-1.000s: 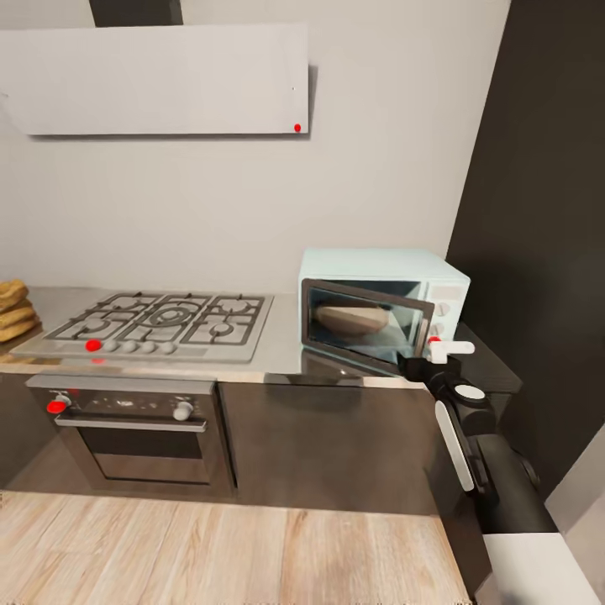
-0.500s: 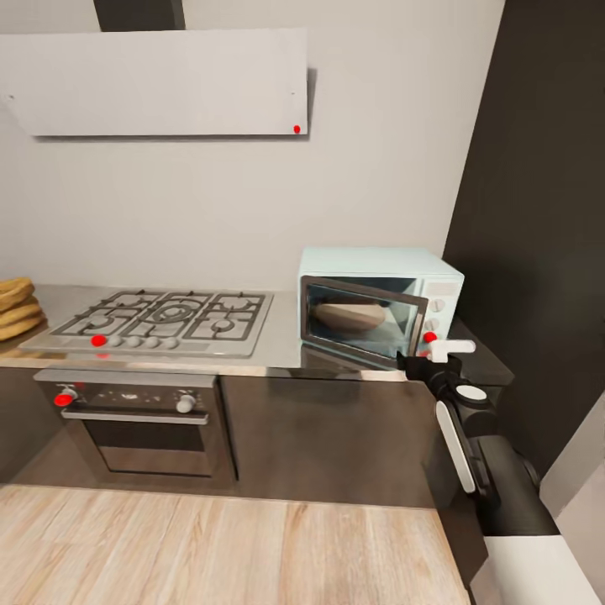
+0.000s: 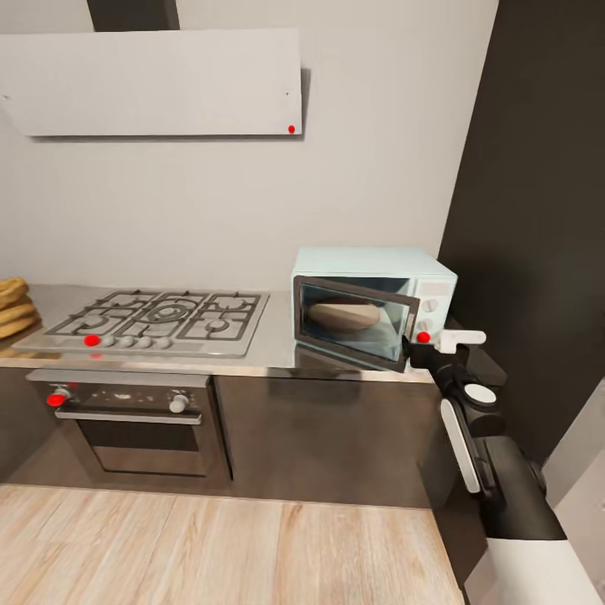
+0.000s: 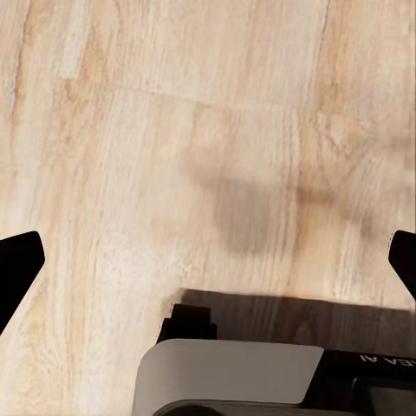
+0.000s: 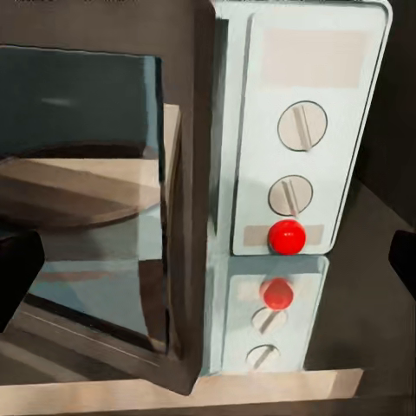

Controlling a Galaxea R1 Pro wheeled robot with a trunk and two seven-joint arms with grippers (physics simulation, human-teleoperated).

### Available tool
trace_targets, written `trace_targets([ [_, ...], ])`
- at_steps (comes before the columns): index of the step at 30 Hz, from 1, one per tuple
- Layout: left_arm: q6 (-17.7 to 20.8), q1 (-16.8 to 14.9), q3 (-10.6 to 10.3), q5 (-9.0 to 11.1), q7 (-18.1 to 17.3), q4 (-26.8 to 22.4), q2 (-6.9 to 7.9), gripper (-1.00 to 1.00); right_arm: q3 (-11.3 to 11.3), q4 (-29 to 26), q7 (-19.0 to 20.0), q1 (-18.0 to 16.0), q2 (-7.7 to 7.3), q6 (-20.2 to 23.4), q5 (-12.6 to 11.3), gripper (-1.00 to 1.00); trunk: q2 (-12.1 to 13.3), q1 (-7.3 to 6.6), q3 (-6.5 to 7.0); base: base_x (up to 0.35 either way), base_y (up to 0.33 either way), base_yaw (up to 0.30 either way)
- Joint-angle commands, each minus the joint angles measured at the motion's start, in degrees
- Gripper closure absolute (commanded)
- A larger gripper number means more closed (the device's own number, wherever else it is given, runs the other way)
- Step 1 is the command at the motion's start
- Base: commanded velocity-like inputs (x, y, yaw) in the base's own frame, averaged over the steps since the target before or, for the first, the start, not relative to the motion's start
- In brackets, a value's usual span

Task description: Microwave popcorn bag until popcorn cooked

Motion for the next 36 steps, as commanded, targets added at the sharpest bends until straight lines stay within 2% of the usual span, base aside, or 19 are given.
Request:
trace_targets([
  [1, -0.2, -0.1, 0.2, 0.0, 0.0, 0.0, -0.02, -1.00, 0.1, -0.1, -0.2, 0.0, -0.03, 0.3, -0.1, -1.00, 0.0, 0.00, -0.06, 0.000, -0.239, 0.000],
  [7, -0.2, 0.0, 0.2, 0.0, 0.0, 0.0, -0.02, -1.00, 0.3, -0.2, -0.1, 0.0, -0.13, 0.0, -0.1, -1.00, 0.0, 0.00, -0.06, 0.000, -0.097, 0.000],
  [12, -0.2, 0.0, 0.2, 0.1, 0.0, 0.0, -0.02, -1.00, 2.3, 0.1, 0.1, 0.0, -0.73, 0.0, 0.5, -1.00, 0.0, 0.00, -0.06, 0.000, -0.005, 0.000],
  [15, -0.2, 0.0, 0.2, 0.1, 0.0, 0.0, -0.02, -1.00, 2.8, 0.7, 2.9, -0.2, -0.99, -0.2, 0.3, -1.00, 0.0, 0.00, -0.06, 0.000, 0.000, 0.000],
  [16, -0.2, 0.0, 0.2, 0.1, 0.0, 0.0, -0.02, -1.00, 2.6, 0.7, 6.7, -0.2, -1.21, -0.1, 0.1, -1.00, 0.0, 0.00, -0.06, 0.000, 0.000, 0.000],
  [17, -0.2, 0.0, 0.2, 0.0, 0.0, 0.0, -0.02, -1.00, 2.3, 0.8, 12.4, -0.3, -1.63, 0.1, 0.0, -1.00, 0.0, 0.00, -0.06, 0.000, 0.000, 0.000],
  [19, -0.2, 0.0, 0.2, 0.0, 0.0, 0.0, -0.02, -1.00, 1.0, 0.9, 19.9, -0.4, -2.52, 0.2, 0.0, -1.00, 0.0, 0.00, -0.06, 0.000, 0.000, 0.000],
  [20, -0.2, 0.0, 0.2, 0.0, 0.0, 0.0, -0.02, -1.00, -2.7, 0.9, 24.5, -0.5, -3.11, 0.5, 0.0, -1.00, 0.0, 0.00, -0.06, 0.000, 0.000, 0.000],
  [21, -0.2, 0.0, 0.2, 0.0, 0.0, 0.0, -0.02, -1.00, -4.3, 0.9, 25.8, -0.5, -3.29, 0.7, 0.0, -1.00, 0.0, 0.00, -0.06, 0.000, 0.000, 0.000],
  [22, -0.2, 0.0, 0.2, 0.0, 0.0, 0.1, -0.02, -1.00, -5.9, 0.9, 26.9, -0.5, -3.47, 0.9, -0.1, -1.00, 0.0, 0.00, -0.06, 0.000, 0.000, 0.000],
  [25, -0.2, 0.0, 0.2, 0.0, 0.0, 0.0, -0.02, -1.00, -7.4, 0.8, 27.9, -0.6, -3.90, 1.0, -0.1, -1.00, 0.0, 0.00, -0.06, 0.000, 0.000, 0.000],
  [31, -0.2, 0.0, 0.2, -0.2, 0.0, 0.0, -0.02, -1.00, -7.6, 0.8, 28.1, -0.6, -3.96, 1.1, 0.0, -1.00, 0.0, 0.00, -0.06, 0.000, -0.006, 0.000],
  [36, -0.2, 0.0, 0.2, -0.1, 0.0, 0.0, -0.02, -1.00, -7.6, 1.1, 28.4, -0.7, -4.03, 2.5, 0.2, -1.00, 0.0, 0.00, -0.06, 0.034, -0.213, 0.000],
])
